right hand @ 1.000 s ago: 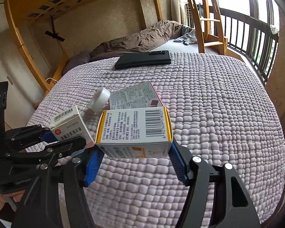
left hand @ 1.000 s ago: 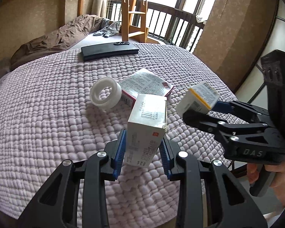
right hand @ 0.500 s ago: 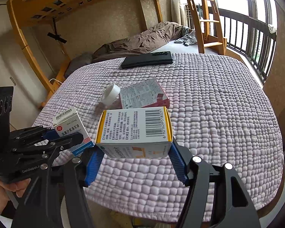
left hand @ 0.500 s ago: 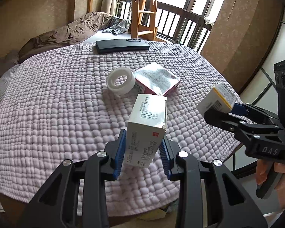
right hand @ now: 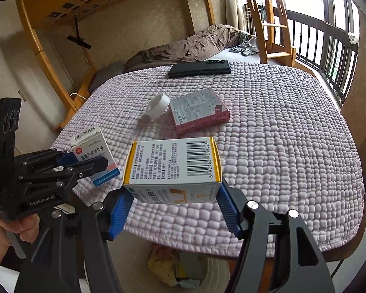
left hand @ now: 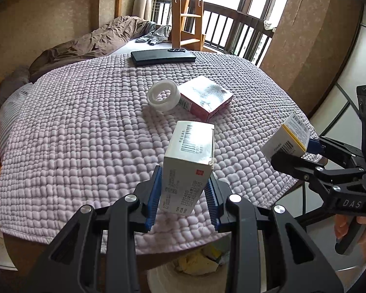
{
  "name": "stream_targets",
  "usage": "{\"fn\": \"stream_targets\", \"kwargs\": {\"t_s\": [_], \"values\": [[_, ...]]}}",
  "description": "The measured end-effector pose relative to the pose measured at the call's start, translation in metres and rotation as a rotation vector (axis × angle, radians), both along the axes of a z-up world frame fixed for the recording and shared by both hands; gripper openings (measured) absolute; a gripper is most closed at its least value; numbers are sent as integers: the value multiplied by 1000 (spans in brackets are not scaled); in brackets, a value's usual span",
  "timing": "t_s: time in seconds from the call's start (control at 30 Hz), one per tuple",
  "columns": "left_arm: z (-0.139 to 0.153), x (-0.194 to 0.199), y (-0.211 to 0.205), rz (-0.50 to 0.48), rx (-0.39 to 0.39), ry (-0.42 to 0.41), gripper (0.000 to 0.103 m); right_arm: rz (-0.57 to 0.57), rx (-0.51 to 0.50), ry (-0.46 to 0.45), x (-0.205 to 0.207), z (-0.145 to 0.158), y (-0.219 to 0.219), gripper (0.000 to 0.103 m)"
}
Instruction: Collect trash
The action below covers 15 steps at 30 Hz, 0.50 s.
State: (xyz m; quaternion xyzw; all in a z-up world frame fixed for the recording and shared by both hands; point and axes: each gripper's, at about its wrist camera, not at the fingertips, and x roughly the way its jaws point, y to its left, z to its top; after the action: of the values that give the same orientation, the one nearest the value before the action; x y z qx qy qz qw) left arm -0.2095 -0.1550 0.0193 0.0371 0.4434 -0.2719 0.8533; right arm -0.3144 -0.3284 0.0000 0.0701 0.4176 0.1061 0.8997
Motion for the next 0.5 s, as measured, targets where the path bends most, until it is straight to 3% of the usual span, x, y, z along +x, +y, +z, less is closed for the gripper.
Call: {"fn": "stream_targets", "kwargs": {"t_s": [0.5], "values": [[6, -21, 10, -20, 20, -5, 36, 9, 1, 23, -33, 3, 9, 63]]}}
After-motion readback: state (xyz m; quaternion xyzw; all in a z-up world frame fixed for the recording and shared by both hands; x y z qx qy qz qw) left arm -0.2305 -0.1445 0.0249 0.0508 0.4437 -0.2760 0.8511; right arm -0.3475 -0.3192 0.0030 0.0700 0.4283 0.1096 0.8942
